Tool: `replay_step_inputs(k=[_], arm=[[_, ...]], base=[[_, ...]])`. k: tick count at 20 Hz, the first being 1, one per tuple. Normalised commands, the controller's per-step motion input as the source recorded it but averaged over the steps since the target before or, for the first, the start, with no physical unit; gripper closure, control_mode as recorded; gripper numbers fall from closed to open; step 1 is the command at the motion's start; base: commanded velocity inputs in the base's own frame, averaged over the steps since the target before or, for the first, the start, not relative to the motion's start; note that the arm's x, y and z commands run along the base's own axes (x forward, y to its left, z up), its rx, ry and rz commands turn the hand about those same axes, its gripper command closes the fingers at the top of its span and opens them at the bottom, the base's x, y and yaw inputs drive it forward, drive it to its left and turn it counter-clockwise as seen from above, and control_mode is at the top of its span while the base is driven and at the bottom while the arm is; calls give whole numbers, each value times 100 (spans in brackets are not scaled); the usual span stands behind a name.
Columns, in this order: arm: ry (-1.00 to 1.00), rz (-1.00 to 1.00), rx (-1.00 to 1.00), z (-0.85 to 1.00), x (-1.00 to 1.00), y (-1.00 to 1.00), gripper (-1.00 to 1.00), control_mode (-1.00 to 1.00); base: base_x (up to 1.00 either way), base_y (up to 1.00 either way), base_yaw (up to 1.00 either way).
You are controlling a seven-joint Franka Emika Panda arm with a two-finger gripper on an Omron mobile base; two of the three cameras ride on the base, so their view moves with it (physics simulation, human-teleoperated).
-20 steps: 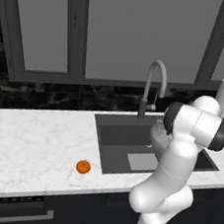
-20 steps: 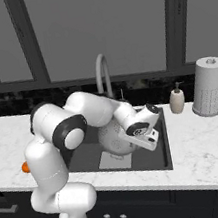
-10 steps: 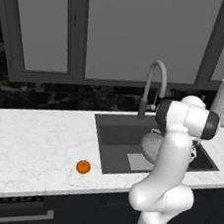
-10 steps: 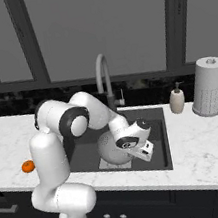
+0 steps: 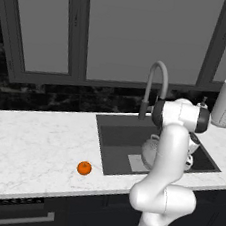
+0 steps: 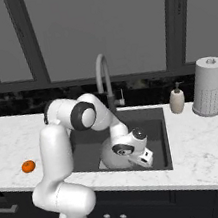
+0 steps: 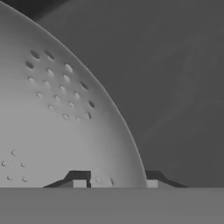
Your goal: Put the colander in the sink, put the orange in the colander, and turn on the sink faucet and pour water over the colander.
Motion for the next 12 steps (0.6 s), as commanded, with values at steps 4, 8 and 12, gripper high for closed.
replay_step_inputs(k=[4, 8, 12], arm=[[-1, -8, 0, -52, 15, 0, 100, -100], [-8, -6, 0, -35, 1, 0, -100, -100], [-15, -2, 1, -1, 0, 0, -100, -100]], base=[[0, 0, 0], [0, 0, 0], [0, 0, 0]])
